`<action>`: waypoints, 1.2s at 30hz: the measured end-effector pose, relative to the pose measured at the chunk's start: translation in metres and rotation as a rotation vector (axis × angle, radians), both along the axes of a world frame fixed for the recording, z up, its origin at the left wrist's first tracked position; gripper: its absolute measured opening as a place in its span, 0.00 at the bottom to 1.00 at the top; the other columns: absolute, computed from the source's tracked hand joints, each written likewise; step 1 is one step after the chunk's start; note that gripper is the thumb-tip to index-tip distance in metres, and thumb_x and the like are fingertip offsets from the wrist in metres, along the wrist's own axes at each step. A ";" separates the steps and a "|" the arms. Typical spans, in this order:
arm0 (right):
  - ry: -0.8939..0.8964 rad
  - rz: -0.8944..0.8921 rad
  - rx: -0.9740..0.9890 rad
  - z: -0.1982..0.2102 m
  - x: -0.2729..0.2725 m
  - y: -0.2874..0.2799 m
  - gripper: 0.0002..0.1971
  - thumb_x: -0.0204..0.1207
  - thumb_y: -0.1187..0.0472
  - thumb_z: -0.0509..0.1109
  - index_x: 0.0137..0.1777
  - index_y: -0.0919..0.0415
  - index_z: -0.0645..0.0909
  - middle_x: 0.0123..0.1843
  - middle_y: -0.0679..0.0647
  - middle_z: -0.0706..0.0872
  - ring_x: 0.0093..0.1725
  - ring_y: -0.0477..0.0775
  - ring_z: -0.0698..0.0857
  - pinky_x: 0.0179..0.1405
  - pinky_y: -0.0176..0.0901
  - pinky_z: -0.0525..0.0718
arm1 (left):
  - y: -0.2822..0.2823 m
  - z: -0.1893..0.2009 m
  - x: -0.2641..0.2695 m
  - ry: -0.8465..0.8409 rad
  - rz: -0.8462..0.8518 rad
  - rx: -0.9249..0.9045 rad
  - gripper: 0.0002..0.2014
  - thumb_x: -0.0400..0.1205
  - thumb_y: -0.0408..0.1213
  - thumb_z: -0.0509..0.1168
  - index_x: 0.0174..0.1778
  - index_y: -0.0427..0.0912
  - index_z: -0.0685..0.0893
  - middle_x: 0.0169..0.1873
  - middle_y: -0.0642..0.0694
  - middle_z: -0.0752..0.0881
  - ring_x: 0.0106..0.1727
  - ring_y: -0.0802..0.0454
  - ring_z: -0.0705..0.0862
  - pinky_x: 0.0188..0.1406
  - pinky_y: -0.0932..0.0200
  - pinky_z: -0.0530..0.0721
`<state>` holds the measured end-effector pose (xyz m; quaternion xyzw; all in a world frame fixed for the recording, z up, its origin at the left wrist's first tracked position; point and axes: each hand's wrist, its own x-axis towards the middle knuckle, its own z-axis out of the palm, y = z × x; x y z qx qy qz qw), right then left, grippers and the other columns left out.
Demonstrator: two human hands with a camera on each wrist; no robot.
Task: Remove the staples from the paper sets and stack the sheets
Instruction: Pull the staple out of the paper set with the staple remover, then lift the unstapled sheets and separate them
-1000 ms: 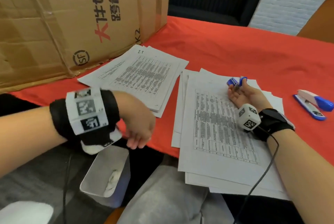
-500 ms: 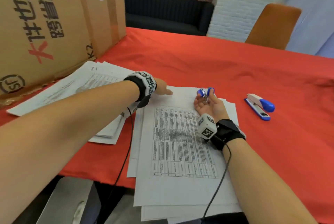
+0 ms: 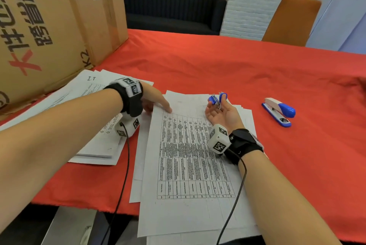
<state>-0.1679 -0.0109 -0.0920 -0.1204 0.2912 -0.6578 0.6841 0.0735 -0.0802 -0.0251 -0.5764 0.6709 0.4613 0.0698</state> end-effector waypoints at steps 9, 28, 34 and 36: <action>0.370 0.089 0.019 0.005 0.002 -0.006 0.09 0.83 0.60 0.65 0.55 0.66 0.77 0.46 0.57 0.80 0.45 0.53 0.83 0.40 0.42 0.87 | 0.064 -0.027 0.013 0.558 0.206 0.247 0.15 0.79 0.21 0.62 0.61 0.33 0.82 0.57 0.36 0.87 0.53 0.43 0.89 0.54 0.50 0.88; 1.262 0.278 -0.220 0.125 -0.037 0.001 0.37 0.72 0.34 0.67 0.72 0.61 0.72 0.77 0.69 0.71 0.69 0.70 0.78 0.62 0.50 0.80 | 0.048 0.073 0.028 1.118 0.521 -0.663 0.15 0.82 0.35 0.65 0.65 0.40 0.79 0.56 0.46 0.87 0.54 0.51 0.88 0.50 0.56 0.85; 0.943 -0.093 -0.631 0.196 0.018 -0.006 0.13 0.76 0.66 0.73 0.60 0.61 0.81 0.54 0.53 0.88 0.55 0.51 0.87 0.65 0.55 0.83 | 0.044 0.148 -0.013 1.277 0.478 -1.067 0.13 0.80 0.36 0.61 0.60 0.42 0.79 0.46 0.53 0.85 0.49 0.58 0.83 0.54 0.59 0.81; 0.990 -0.193 -0.673 0.212 0.014 -0.012 0.16 0.75 0.70 0.72 0.62 0.63 0.78 0.55 0.54 0.88 0.55 0.52 0.87 0.65 0.51 0.83 | 0.044 0.162 -0.016 1.233 0.442 -1.173 0.14 0.80 0.33 0.57 0.61 0.46 0.76 0.51 0.45 0.85 0.54 0.56 0.84 0.60 0.58 0.81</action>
